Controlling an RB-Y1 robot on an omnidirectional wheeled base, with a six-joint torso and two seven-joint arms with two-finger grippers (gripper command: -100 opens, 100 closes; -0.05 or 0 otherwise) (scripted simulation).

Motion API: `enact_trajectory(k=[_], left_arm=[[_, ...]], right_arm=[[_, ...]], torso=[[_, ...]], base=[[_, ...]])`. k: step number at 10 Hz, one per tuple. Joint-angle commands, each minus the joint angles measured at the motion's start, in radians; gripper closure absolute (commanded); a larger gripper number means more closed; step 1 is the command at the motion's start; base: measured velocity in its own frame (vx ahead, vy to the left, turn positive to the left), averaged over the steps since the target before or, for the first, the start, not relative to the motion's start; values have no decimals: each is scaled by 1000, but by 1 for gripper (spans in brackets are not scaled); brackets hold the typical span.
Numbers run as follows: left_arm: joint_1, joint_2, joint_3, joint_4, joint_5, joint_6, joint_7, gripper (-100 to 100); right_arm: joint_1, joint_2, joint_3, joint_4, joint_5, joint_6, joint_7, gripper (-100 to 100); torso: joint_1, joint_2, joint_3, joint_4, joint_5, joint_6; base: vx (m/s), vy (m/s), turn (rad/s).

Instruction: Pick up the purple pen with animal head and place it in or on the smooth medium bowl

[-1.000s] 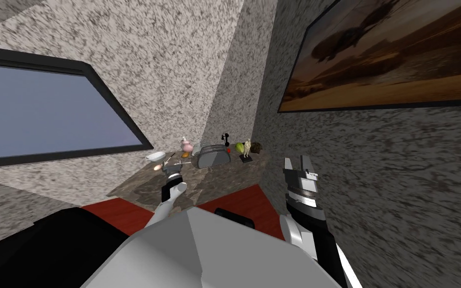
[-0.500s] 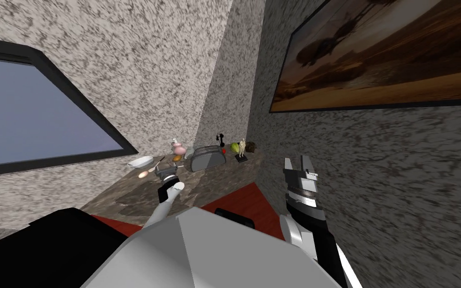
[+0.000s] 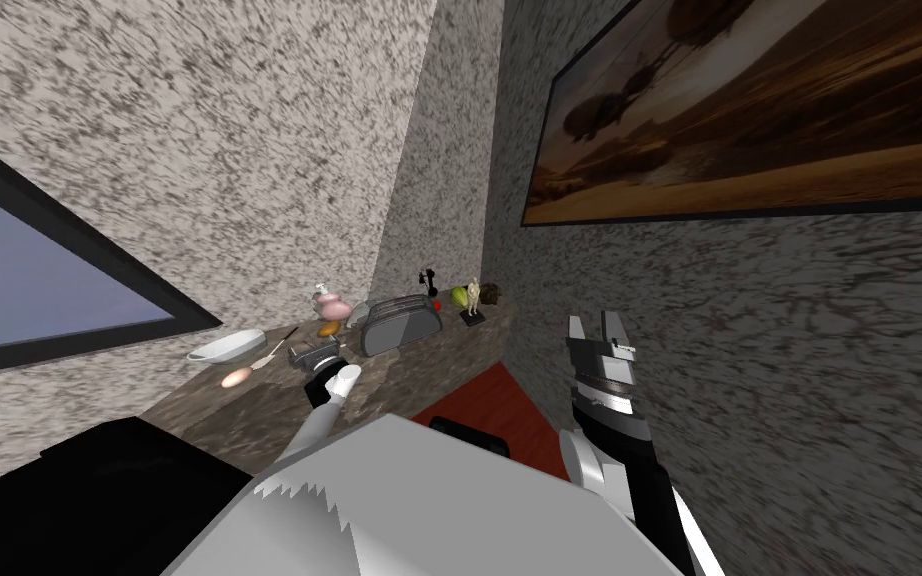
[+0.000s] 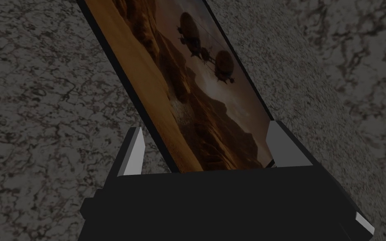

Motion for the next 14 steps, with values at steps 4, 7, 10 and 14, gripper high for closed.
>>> enact_trajectory(k=[4,7,10,14], left_arm=[[-25,20,92,118,123,-37,52,-100],[-40,28,133,173,172,-59,77,-100],[-56,40,183,237,228,-87,108,-100],[-66,52,223,274,273,-103,122,-100]], right_arm=[[0,0,0,0,0,0,0,0],[0,0,0,0,0,0,0,0],[0,0,0,0,0,0,0,0],[0,0,0,0,0,0,0,0]], torso=[[1,0,0,0,0,-1],[1,1,1,0,0,-1],[4,0,0,0,1,-1],[9,-2,-1,0,2,0]], base=[[53,47,-160],[44,52,-101],[48,84,-127],[35,75,-85]])
